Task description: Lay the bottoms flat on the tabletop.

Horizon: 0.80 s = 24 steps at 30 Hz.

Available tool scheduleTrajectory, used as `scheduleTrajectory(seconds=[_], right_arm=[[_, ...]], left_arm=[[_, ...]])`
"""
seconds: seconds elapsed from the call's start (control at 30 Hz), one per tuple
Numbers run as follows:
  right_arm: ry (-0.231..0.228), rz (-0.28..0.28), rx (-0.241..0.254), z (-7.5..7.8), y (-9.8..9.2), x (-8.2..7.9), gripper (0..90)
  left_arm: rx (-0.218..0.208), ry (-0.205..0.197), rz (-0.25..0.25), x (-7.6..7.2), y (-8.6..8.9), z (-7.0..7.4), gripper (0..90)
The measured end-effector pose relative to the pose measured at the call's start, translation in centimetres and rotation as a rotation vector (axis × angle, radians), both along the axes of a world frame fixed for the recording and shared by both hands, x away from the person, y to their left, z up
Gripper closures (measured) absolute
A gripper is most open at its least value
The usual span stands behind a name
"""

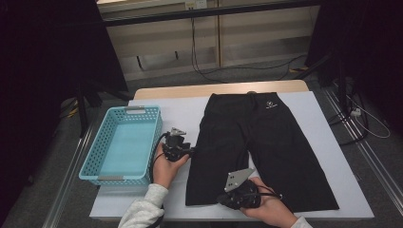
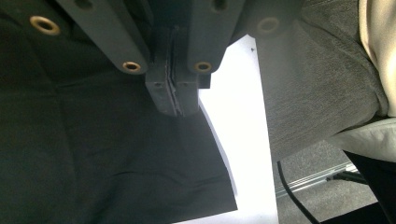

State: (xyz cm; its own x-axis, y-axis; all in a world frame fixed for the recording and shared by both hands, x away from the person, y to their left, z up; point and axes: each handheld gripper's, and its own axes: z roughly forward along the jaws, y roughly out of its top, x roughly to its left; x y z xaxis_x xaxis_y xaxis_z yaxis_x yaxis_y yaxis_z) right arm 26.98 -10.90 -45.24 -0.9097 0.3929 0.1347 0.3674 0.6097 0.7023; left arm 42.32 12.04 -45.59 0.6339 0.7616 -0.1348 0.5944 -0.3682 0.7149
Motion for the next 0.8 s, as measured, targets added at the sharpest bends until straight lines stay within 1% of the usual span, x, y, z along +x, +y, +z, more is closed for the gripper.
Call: scheduleTrajectory(seconds=[0.13,0.23,0.27,0.3,0.43,0.47,0.5,0.53,0.57,0.67,0.7,0.77,0.8], right_arm=[[0.000,-0.002,0.000,0.00,-0.01,-0.06,89.7],[0.003,-0.003,0.000,0.00,-0.01,-0.08,89.6],[0.003,-0.003,0.000,0.00,0.00,-0.09,89.7],[0.003,-0.004,0.000,0.00,0.00,-0.10,89.6],[0.003,-0.004,0.000,-0.03,0.01,-0.09,89.6],[0.002,-0.002,0.001,-0.03,0.02,-0.08,89.6],[0.002,-0.002,0.001,-0.03,0.02,-0.09,89.6],[0.002,-0.002,0.001,-0.03,0.02,-0.09,89.6],[0.002,-0.002,0.001,-0.02,0.02,-0.10,89.6],[-0.001,-0.001,0.000,-0.02,0.03,-0.11,89.6],[-0.001,-0.001,0.000,-0.02,0.03,-0.11,89.6],[-0.001,-0.001,0.000,-0.02,0.03,-0.11,89.6],[-0.002,-0.001,-0.002,0.02,0.02,-0.13,89.6]], left_arm=[[0.008,-0.009,-0.011,0.01,-0.12,-0.02,57.5],[0.006,-0.009,-0.002,-0.01,-0.19,-0.08,57.5],[0.002,0.006,0.004,0.02,-0.20,-0.01,57.6],[0.008,0.010,0.003,0.01,-0.23,0.03,58.6],[0.023,0.009,0.006,-0.16,-0.64,0.09,67.5],[0.030,0.019,-0.003,-0.18,-0.64,0.18,69.8],[0.022,0.033,-0.004,-0.20,-0.71,0.20,72.5],[0.022,0.033,-0.004,-0.20,-0.71,0.20,75.1],[0.012,0.039,-0.005,-0.22,-0.77,0.17,75.1],[-0.004,0.072,-0.003,-0.22,-0.79,0.20,85.8],[-0.004,0.072,-0.003,-0.22,-0.79,0.20,88.3],[-0.002,0.074,0.003,-0.29,-0.94,0.26,88.6],[-0.003,0.084,0.006,-0.33,-0.95,0.35,89.1]])
